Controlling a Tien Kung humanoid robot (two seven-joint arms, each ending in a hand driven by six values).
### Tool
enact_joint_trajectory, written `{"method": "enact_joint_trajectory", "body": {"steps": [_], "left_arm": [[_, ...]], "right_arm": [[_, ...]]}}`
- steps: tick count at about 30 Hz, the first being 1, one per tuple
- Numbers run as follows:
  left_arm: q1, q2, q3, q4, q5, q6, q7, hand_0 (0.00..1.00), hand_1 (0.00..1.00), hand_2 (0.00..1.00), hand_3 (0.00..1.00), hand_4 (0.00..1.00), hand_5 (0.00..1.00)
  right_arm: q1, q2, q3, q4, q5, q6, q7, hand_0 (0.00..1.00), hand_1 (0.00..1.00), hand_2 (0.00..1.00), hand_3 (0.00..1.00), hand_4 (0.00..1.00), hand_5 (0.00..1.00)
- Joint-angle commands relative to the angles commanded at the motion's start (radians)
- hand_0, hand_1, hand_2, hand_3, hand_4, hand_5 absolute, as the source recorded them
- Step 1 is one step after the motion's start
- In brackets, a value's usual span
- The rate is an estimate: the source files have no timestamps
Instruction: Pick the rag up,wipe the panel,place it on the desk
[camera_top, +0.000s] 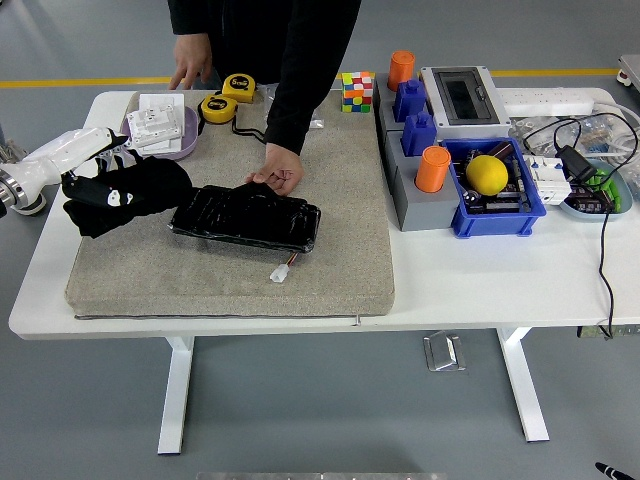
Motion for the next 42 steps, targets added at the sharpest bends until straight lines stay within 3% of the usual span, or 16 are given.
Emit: {"method": "enact_joint_trajectory", "body": {"steps": [6, 14, 31, 42], "left_arm": [[0.001, -0.011, 0.012, -0.018, -0.035, -0.007, 0.032, 0.278, 0.206, 0.340, 0.552, 0.719, 0.002], [-0.001, -0.042, 0.042, 0.017, -0.034, 0.021, 0.043, 0.276, 0.206, 0.342, 0.553, 0.720, 0.002], [-0.008, -0.079, 0.081, 0.049, -0.072, 0.053, 0.092, 0.277, 0.205, 0.342, 0.553, 0.723, 0.005], [-0.012, -0.105, 0.092, 0.032, -0.065, 0.060, 0.114, 0.276, 0.205, 0.342, 0.554, 0.723, 0.005]], "right_arm": [[-0.002, -0.001, -0.006, -0.002, -0.003, 0.001, 0.000, 0.777, 0.736, 0.725, 0.679, 0.998, 0.585], [0.001, -0.005, -0.008, 0.000, -0.010, 0.001, 0.000, 0.777, 0.736, 0.725, 0.679, 0.998, 0.585], [0.010, -0.015, 0.010, 0.004, -0.061, 0.001, -0.002, 0.777, 0.737, 0.725, 0.679, 0.998, 0.584], [0.012, -0.018, 0.004, 0.001, -0.061, 0.002, -0.002, 0.777, 0.736, 0.725, 0.680, 0.998, 0.582]]}}
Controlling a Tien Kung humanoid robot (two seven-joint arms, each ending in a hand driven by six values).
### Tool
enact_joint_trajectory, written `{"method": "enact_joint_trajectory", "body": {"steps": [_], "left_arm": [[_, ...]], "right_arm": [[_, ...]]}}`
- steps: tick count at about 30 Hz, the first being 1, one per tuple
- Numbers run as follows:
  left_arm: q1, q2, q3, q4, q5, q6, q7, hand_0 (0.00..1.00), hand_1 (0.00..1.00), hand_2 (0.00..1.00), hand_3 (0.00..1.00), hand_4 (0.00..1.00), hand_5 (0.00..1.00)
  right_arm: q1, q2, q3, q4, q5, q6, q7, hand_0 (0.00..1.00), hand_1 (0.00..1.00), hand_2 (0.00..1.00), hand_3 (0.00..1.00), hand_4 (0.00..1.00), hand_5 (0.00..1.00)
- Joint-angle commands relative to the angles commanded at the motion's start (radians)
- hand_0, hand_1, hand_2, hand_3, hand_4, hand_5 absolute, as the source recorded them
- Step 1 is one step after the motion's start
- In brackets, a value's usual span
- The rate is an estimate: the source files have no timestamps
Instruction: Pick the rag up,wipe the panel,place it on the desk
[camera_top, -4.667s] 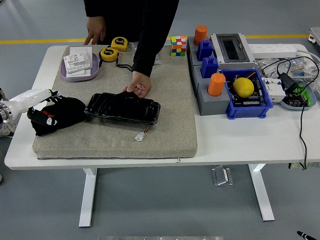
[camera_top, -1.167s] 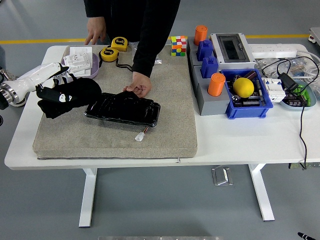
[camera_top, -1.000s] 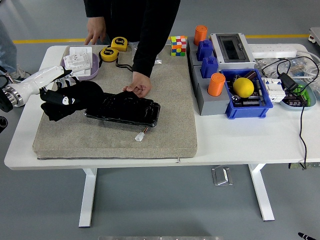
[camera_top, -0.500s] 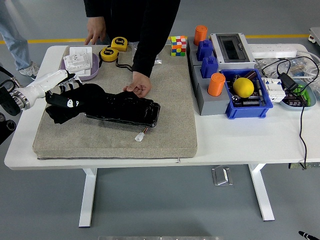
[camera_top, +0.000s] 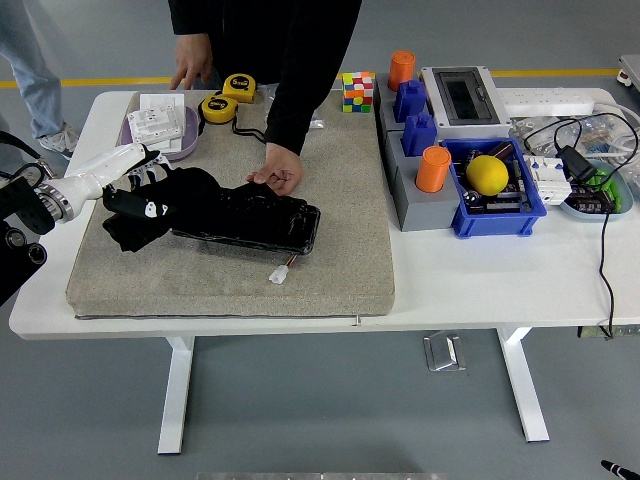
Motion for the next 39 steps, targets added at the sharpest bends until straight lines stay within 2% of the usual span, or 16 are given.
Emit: {"method": "enact_joint_trajectory", "body": {"steps": [18, 26, 39], "left_arm": [[-0.027, -0.037, 0.055, -0.041, 0.025, 0.023, 0.008, 0.273, 0.202, 0.342, 0.554, 0.722, 0.010], [-0.036, -0.065, 0.104, -0.045, 0.043, 0.036, 0.013, 0.273, 0.201, 0.341, 0.554, 0.721, 0.009], [-0.048, -0.078, 0.150, -0.080, 0.055, 0.050, 0.018, 0.271, 0.199, 0.341, 0.554, 0.719, 0.007]], "right_arm": [[0.002, -0.006, -0.015, -0.002, 0.008, 0.003, 0.001, 0.777, 0.736, 0.725, 0.681, 0.998, 0.579], [0.004, -0.010, -0.015, -0.002, 0.007, 0.003, 0.002, 0.779, 0.736, 0.725, 0.680, 0.998, 0.579], [0.006, -0.016, -0.029, -0.004, 0.015, 0.005, 0.002, 0.780, 0.737, 0.725, 0.679, 0.998, 0.575]]}}
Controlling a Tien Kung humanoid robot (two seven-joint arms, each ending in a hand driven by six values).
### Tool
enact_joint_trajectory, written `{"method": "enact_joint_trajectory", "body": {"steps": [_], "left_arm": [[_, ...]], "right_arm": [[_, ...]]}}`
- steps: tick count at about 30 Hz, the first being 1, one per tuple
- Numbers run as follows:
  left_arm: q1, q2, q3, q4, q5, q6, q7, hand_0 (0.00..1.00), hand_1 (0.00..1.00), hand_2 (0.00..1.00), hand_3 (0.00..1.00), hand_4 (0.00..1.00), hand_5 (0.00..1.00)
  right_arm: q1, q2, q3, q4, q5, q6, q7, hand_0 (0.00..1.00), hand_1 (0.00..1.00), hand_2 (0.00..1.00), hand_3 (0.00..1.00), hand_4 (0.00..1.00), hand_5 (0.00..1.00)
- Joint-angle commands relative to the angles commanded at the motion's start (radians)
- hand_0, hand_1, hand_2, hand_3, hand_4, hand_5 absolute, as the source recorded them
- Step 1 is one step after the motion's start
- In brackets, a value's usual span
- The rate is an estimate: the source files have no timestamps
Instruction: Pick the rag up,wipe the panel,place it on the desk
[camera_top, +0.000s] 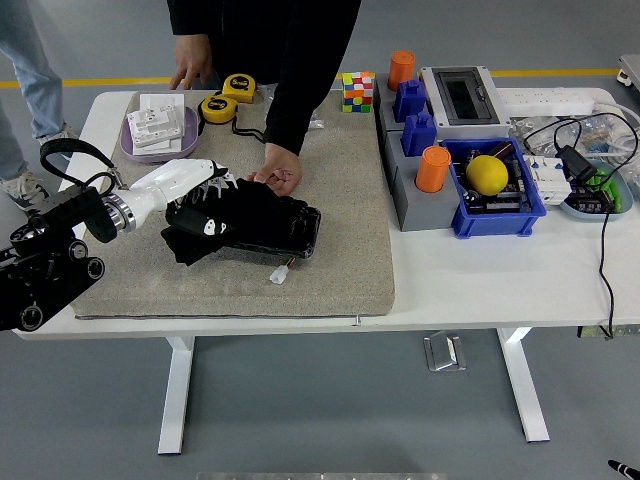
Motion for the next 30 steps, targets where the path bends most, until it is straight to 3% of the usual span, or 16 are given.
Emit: {"method": "enact_joint_trajectory", "body": {"steps": [8, 30], "left_arm": [[-0.006, -0.008, 0.035, -0.031, 0.005, 0.003, 0.007, 0.270, 0.199, 0.340, 0.554, 0.718, 0.006], [-0.043, -0.036, 0.094, -0.050, 0.004, 0.007, 0.019, 0.267, 0.196, 0.340, 0.554, 0.717, 0.004]], "right_arm": [[0.002, -0.002, -0.006, 0.000, 0.002, 0.001, 0.001, 0.779, 0.735, 0.725, 0.679, 0.998, 0.570], [0.005, -0.008, -0.050, -0.004, 0.024, 0.006, 0.002, 0.781, 0.735, 0.724, 0.679, 0.998, 0.564]]}}
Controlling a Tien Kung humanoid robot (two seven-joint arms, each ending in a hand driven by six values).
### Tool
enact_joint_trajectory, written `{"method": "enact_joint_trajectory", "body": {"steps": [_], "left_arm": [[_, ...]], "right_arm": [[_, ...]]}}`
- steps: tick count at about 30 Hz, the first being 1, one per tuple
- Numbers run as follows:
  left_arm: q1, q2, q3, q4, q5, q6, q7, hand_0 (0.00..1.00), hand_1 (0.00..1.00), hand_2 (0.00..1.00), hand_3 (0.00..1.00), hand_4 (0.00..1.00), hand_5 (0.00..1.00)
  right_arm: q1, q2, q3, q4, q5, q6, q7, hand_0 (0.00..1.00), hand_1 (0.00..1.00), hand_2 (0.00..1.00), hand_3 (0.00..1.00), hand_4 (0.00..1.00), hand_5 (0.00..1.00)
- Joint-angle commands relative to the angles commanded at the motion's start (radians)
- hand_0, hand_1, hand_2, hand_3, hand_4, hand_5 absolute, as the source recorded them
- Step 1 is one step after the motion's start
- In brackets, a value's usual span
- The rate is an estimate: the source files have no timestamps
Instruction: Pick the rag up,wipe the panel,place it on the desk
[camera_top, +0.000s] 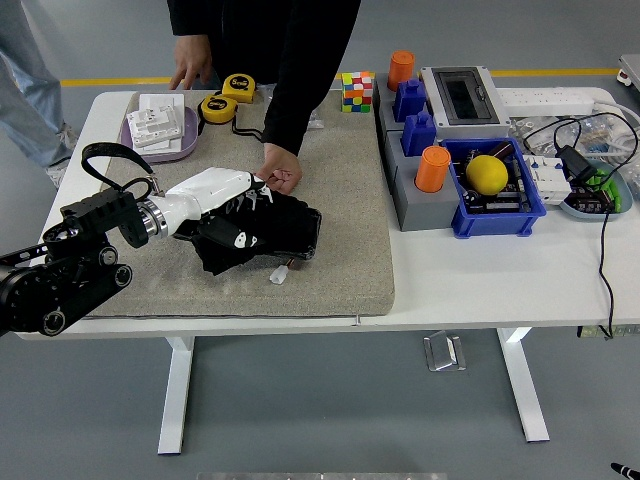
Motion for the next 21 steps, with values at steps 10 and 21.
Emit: {"method": "enact_joint_trajectory", "body": {"steps": [10, 21], "left_arm": [[-0.020, 0.002, 0.026, -0.013, -0.006, 0.002, 0.002, 0.266, 0.196, 0.341, 0.554, 0.718, 0.005], [-0.025, 0.003, 0.042, -0.026, -0.010, 0.004, 0.008, 0.266, 0.196, 0.341, 0.555, 0.720, 0.007]], "right_arm": [[0.005, -0.002, -0.018, 0.001, 0.005, 0.002, 0.000, 0.781, 0.735, 0.724, 0.678, 0.998, 0.559], [0.008, -0.005, -0.026, 0.002, 0.006, 0.001, -0.002, 0.781, 0.735, 0.722, 0.679, 0.998, 0.557]]}}
